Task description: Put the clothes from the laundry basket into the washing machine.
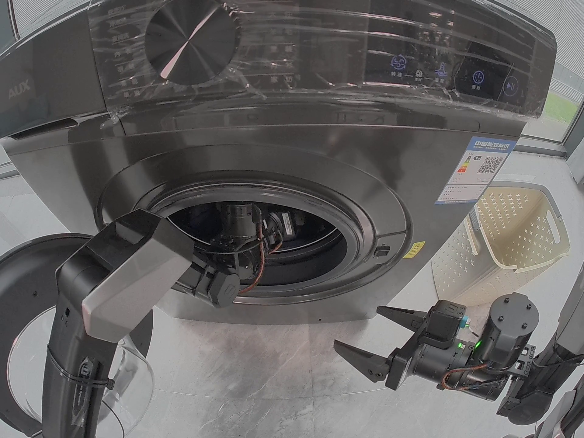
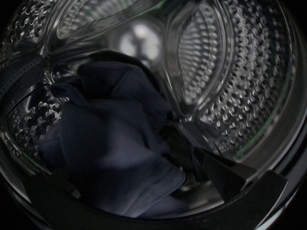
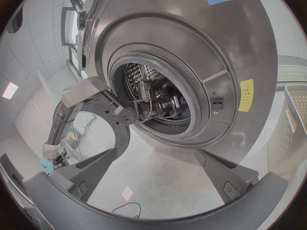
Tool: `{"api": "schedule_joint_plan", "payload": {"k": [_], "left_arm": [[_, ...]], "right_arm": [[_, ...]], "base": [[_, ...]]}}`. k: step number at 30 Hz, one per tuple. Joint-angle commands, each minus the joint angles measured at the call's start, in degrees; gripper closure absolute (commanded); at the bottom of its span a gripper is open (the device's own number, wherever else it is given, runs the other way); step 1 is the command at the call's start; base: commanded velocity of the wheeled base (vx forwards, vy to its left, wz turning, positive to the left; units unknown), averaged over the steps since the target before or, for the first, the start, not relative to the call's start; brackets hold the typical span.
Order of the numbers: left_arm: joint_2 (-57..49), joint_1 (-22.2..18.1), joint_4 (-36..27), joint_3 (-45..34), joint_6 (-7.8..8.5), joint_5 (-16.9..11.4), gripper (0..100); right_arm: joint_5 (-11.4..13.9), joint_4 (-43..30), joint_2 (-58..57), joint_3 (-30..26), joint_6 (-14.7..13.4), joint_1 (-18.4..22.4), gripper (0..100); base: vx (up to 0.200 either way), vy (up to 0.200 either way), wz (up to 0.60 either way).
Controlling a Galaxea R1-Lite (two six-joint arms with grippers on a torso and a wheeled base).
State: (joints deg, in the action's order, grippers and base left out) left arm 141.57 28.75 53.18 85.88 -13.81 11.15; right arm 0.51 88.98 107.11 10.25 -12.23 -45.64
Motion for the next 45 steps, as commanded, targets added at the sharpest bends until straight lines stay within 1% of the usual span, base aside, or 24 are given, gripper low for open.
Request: {"api": "schedule_joint_plan", "payload": {"k": [1, 3, 4, 5, 7, 9, 10, 11, 13, 15, 17, 21, 25, 28, 30, 31, 33, 35, 37, 38, 39, 40, 43, 45], "left_arm": [[-8.3, 1.5, -0.2, -12.4, 4.58, -1.4, 0], [-10.9, 2.2, -0.1, -17.2, 5.9, -2.8, 0], [-11.1, 2.3, -0.1, -17.6, 5.9, -3.0, 0], [-13.6, 3.4, 0.1, -22.4, 6.43, -3.6, 0], [-15.5, 4.7, 0.7, -26.6, 6.52, -3.7, 0], [-16.1, 5.4, 1.7, -28.5, 6.52, -3.7, 0], [-16.7, 6.0, 3.7, -31.1, 6.78, -3.6, 0], [-16.9, 6.1, 4.4, -31.9, 6.87, -3.6, 0], [-18.4, 7.1, 8.0, -36.7, 7.66, -3.7, 0], [-19.8, 7.6, 9.5, -40.3, 8.19, -3.8, 0], [-22.0, 8.5, 10.5, -44.5, 8.27, -4.3, 0], [-27.8, 10.9, 13.4, -52.8, 7.66, -7.4, 0], [-33.8, 13.5, 15.2, -60.0, 7.4, -7.5, 0], [-40.2, 15.3, 16.1, -66.3, 7.31, -7.2, 0], [-42.4, 15.6, 16.3, -68.7, 7.48, -6.8, 0], [-45.9, 16.2, 16.4, -72.2, 7.84, -6.8, 0], [-49.8, 16.6, 16.4, -75.4, 8.1, -6.8, 0], [-52.7, 16.6, 16.4, -77.7, 7.92, -6.9, 0], [-55.8, 16.6, 16.4, -80.7, 7.4, -7.1, 0], [-57.0, 16.5, 16.4, -82.1, 7.48, -7.0, 0], [-57.5, 16.4, 16.4, -82.7, 7.57, -7.0, 0], [-59.1, 16.4, 16.5, -84.0, 8.01, -6.8, 0], [-64.8, 15.9, 16.4, -84.8, 7.84, -6.8, 0], [-68.2, 15.6, 15.7, -84.8, 7.92, -6.6, 0]], "right_arm": [[0.0, 0.1, 0.0, -0.4, 0.0, -0.3, 0], [0.0, 0.1, 0.0, -0.5, 0.0, -0.4, 0], [0.0, 0.1, 0.0, -0.5, 0.0, -0.4, 0], [0.0, 0.1, 0.0, -0.7, 0.0, -0.5, 0], [0.0, 0.1, -0.1, -1.1, 0.0, -0.8, 0], [0.0, 0.1, -0.3, -1.6, 0.0, -1.4, 0], [0.0, 0.1, -0.6, -2.3, 0.0, -2.4, 0], [0.0, 0.1, -0.7, -2.6, 0.0, -2.6, 0], [0.0, 0.1, -1.3, -4.2, 0.0, -3.9, 0], [0.0, 0.1, -1.9, -5.1, 0.0, -4.9, 0], [0.1, 0.0, -2.4, -6.1, 0.1, -5.6, 0], [0.1, 0.0, -4.0, -8.0, 0.2, -6.9, 0], [0.1, 0.0, -7.4, -9.0, 0.3, -7.1, 0], [0.1, -0.2, -10.2, -10.3, 1.2, -6.5, 0], [-0.1, -0.2, -11.0, -10.3, 1.4, -6.3, 0], [-0.3, -0.3, -12.8, -10.3, 1.3, -6.0, 0], [-0.9, -0.7, -14.5, -10.3, 1.0, -5.7, 0], [-2.4, -1.3, -14.9, -10.3, 0.9, -4.8, 0], [-4.3, -2.2, -15.1, -10.3, 0.9, -2.6, 0], [-5.1, -2.6, -15.3, -10.3, 1.0, -1.3, 0], [-5.3, -2.6, -15.5, -10.3, 1.0, -0.7, 0], [-5.6, -2.6, -16.5, -10.3, 1.2, 2.0, 0], [-5.5, -2.8, -18.6, -10.3, 2.0, 7.1, 0], [-5.7, -3.3, -19.6, -10.3, 2.3, 9.1, 0]], "base": [[0.0, 0.0, 0.0], [0.0, 0.0, 0.0], [0.0, 0.0, 0.0], [0.0, 0.0, 0.0], [0.0, 0.0, 0.0], [0.0, 0.0, 0.0], [0.0, 0.0, 0.0], [0.0, 0.0, 0.0], [0.0, 0.0, 0.0], [0.0, 0.0, 0.0], [0.0, 0.0, 0.0], [0.0, 0.0, 0.0], [0.0, 0.0, 0.0], [0.0, 0.0, 0.0], [0.0, 0.0, 0.0], [0.0, 0.0, 0.0], [0.0, 0.0, 0.0], [0.0, 0.0, 0.0], [0.0, 0.0, 0.0], [-0.2, 0.0, 0.0], [-0.2, 0.0, 0.0], [-0.2, 0.0, 0.0], [-0.2, 0.0, 0.0], [-0.2, 0.0, 0.0]]}}
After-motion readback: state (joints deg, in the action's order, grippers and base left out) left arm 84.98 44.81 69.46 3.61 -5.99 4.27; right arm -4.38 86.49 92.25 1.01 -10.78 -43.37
